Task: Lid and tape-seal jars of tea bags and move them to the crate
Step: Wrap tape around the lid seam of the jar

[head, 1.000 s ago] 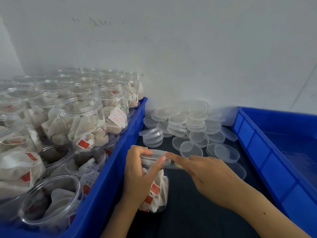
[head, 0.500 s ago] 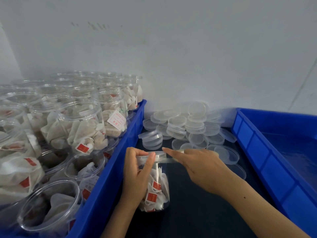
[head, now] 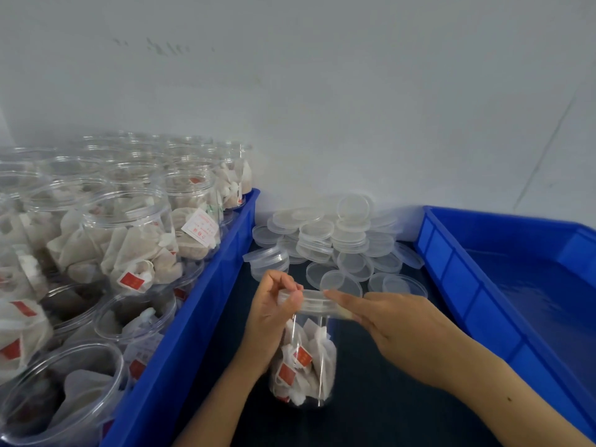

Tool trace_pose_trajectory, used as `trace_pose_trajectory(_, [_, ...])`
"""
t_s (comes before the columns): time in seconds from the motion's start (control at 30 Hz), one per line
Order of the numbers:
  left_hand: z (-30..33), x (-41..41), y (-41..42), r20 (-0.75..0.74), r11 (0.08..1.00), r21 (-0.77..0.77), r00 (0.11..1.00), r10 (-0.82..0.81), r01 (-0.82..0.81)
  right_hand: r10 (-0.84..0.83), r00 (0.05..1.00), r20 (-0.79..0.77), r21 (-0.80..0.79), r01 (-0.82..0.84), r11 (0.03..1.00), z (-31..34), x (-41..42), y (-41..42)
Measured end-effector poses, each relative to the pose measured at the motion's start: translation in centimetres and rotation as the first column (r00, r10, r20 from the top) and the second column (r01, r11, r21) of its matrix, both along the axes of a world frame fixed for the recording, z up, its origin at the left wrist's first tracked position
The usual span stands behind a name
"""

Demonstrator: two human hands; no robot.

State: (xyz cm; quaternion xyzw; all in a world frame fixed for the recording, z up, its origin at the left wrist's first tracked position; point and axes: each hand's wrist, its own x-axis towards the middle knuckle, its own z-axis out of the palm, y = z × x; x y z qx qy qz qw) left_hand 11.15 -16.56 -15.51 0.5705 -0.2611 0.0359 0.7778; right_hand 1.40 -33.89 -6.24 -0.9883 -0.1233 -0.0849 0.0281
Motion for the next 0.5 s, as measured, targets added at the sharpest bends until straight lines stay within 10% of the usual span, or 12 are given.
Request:
trace_pose_trajectory(0.27, [1.4, -2.7, -0.3, 0.478, 0.865, 0.344, 0.861, 0.174, -0.366, -0.068, 0.996, 0.063, -0.130, 0.076, 0.989, -0.1, 0.0, 1.1])
trace_pose_trajectory(0.5, [1.1, -4.2, -1.7, 0.441, 0.742, 0.375, 0.811, 0.384, -0.555, -0.066, 0.991, 0.116, -0.091, 0.076, 0.993, -0.8, 0.0, 1.5])
